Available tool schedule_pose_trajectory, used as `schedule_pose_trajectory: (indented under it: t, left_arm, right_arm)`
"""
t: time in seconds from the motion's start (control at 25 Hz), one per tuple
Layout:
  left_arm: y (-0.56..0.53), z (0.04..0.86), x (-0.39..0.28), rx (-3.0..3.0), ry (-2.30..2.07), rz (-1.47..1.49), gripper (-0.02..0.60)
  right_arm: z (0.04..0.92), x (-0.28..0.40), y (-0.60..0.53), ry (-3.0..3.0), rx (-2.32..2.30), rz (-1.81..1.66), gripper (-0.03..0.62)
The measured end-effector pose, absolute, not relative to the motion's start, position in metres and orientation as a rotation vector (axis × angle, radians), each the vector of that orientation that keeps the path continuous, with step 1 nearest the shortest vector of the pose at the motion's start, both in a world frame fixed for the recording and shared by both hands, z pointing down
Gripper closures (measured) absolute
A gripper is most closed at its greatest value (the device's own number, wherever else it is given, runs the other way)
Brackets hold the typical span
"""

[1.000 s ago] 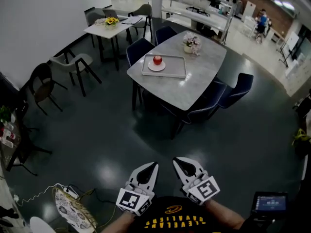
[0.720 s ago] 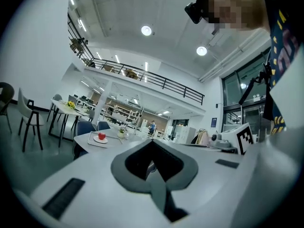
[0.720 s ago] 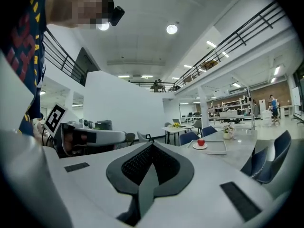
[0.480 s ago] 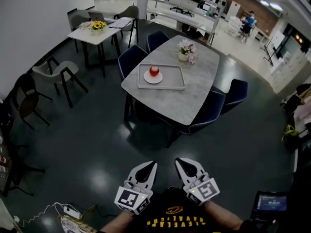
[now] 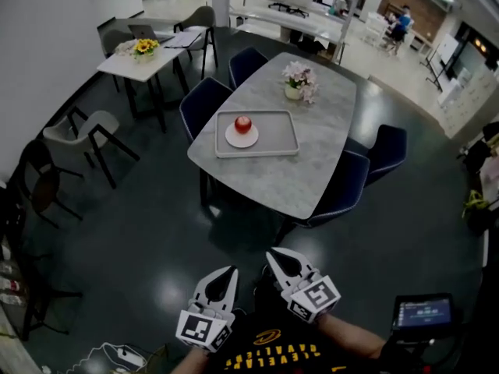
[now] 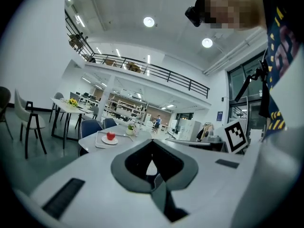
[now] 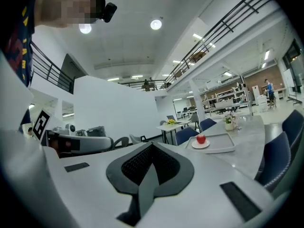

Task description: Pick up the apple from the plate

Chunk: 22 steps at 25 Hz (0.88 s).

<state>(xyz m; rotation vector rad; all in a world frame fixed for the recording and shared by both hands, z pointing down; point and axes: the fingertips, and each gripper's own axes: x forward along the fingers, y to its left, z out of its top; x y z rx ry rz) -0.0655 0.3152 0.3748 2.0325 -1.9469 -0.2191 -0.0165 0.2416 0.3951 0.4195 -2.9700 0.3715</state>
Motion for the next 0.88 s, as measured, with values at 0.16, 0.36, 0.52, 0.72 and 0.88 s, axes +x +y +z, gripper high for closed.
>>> schedule_pose_trajectory:
  t: [0.16, 0.36, 0.52, 0.72, 0.88]
  left_arm:
    - [0.267, 0.368, -0.078, 1.996, -1.989, -0.179, 0.58]
    - [0.192, 0.358, -0.102, 1.946, -2.08, -0.13, 0.529]
    - [0.147, 0.365, -0.116, 1.883, -2.087, -0.164, 0.499]
    - [0.103, 0.382, -0.141, 1.816, -2.061, -0.14, 0.499]
    - [0.065, 0.398, -0.174, 1.777, -2.014, -0.11, 0.499]
  right_arm:
    - [0.377, -0.037, 0.186, -3.026, 0.36, 0.383, 0.588]
    - [0.376, -0.044, 0.111, -3.0, 0.359, 0.428, 0.588]
    - [0.383, -0.043, 0.065, -2.971, 0.364, 0.454, 0.588]
    - [0.389, -0.041, 0.012, -2.961, 0.46, 0.476, 0.522]
    - [0.402, -0.046, -0.031, -2.91, 0.524, 0.521, 0.522]
